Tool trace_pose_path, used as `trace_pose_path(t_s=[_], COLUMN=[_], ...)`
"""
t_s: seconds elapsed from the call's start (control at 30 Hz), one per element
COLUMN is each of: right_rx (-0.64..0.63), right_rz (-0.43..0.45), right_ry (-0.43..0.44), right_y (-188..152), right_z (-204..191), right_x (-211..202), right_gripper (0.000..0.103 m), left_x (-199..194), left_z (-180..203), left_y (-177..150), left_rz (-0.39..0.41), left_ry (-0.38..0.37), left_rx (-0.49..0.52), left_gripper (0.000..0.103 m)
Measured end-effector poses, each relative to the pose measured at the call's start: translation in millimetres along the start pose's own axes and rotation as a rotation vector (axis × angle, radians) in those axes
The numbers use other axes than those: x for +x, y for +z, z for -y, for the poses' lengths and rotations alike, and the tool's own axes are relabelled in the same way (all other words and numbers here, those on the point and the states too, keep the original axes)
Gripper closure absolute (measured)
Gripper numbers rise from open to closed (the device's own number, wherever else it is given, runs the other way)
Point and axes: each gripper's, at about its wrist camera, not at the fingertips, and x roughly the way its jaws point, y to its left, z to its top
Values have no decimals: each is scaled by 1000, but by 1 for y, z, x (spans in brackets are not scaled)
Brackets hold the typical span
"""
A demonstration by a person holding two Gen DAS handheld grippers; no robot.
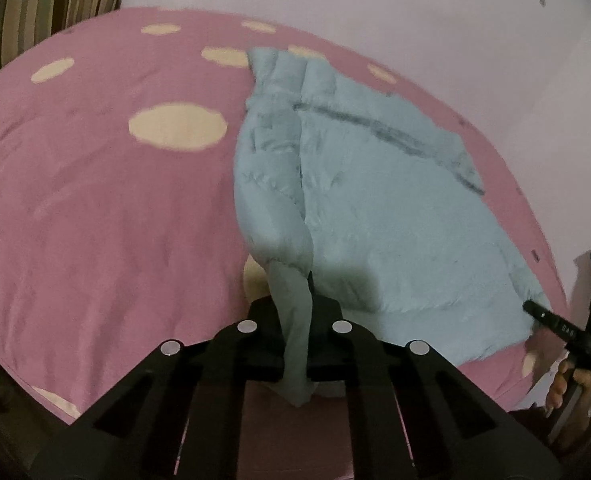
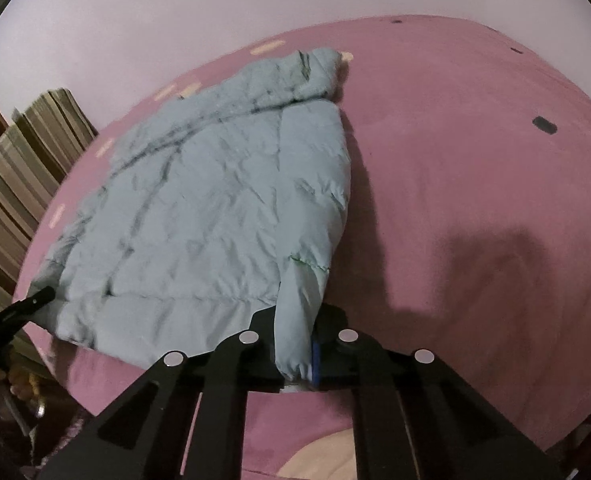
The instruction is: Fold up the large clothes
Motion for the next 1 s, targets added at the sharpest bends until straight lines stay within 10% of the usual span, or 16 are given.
trace_pose_path(t_s=[0.43, 1.0], right_rx=[66, 203], right_rz=[174, 19], right_ry=[182, 112], right_y=[115, 221], right_z=[-8, 17], right_x=[-16, 159], right_gripper=[96, 96], left_x=[-11, 177], left_z=[34, -2], left_y=[117, 210], left_rz=[192, 24], left_ry=[-12, 145], left_rx=[63, 5], left_gripper=[98, 98])
